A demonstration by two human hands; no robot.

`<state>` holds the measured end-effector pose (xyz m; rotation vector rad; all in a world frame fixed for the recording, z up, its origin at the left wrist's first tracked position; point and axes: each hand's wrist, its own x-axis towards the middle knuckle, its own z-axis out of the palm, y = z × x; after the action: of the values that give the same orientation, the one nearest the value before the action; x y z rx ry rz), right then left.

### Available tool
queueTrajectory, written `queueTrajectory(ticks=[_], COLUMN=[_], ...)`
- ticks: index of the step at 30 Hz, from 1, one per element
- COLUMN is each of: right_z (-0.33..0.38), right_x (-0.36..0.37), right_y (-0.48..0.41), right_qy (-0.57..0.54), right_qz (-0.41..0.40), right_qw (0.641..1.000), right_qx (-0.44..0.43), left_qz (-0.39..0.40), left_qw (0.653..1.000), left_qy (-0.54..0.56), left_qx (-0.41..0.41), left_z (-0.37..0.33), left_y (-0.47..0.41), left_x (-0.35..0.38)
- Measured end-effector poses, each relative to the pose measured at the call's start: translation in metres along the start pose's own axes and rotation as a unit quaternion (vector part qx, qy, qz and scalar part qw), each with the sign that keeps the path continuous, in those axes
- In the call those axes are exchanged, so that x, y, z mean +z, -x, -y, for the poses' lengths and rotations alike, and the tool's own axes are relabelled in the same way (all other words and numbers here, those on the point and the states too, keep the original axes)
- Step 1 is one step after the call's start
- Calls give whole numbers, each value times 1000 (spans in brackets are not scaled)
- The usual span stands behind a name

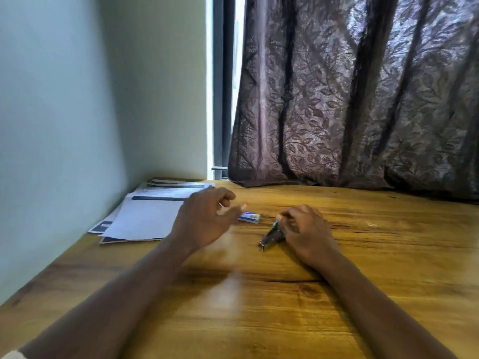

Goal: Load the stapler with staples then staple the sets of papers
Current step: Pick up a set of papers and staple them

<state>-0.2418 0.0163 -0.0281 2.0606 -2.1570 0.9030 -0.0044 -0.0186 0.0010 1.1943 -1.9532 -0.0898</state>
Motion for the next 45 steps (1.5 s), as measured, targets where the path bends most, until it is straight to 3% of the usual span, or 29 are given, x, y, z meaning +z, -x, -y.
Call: queueTrajectory(ticks=[4, 9, 13, 22, 27, 30, 33, 39, 42, 45], right_z=[20, 61, 107, 180, 173, 164, 158, 161, 161, 153], right_x=[5, 23, 43, 75, 86, 86, 84, 83, 74, 61], right_y=[0, -20, -55, -112, -129, -131, -128, -112, -104, -96], right_qy=[30, 44, -23, -25, -195, -304, -380, -449, -454, -471], right_qz=[-45, -52, -27, 119, 124, 118, 158, 119, 70, 31], right_qw=[994, 988, 996, 987, 949, 913, 884, 875, 886, 882], right_qx=[-100, -139, -81, 102, 217, 246, 223, 135, 67, 21], left_qz=[-75, 52, 163, 245, 264, 260, 252, 216, 155, 32], left_qw=[992, 974, 959, 950, 944, 945, 948, 961, 974, 990], left_qy=[-93, -202, -198, -143, -150, -149, -143, -105, -84, -72], left_qx=[-44, -87, -118, -131, -130, -128, -128, -135, -140, -116], left_z=[60, 109, 118, 123, 121, 121, 121, 121, 123, 124], left_y=[6, 22, 27, 24, 22, 22, 23, 22, 22, 21], left_x=[-48, -70, -61, -56, -58, -59, -59, -60, -61, -60])
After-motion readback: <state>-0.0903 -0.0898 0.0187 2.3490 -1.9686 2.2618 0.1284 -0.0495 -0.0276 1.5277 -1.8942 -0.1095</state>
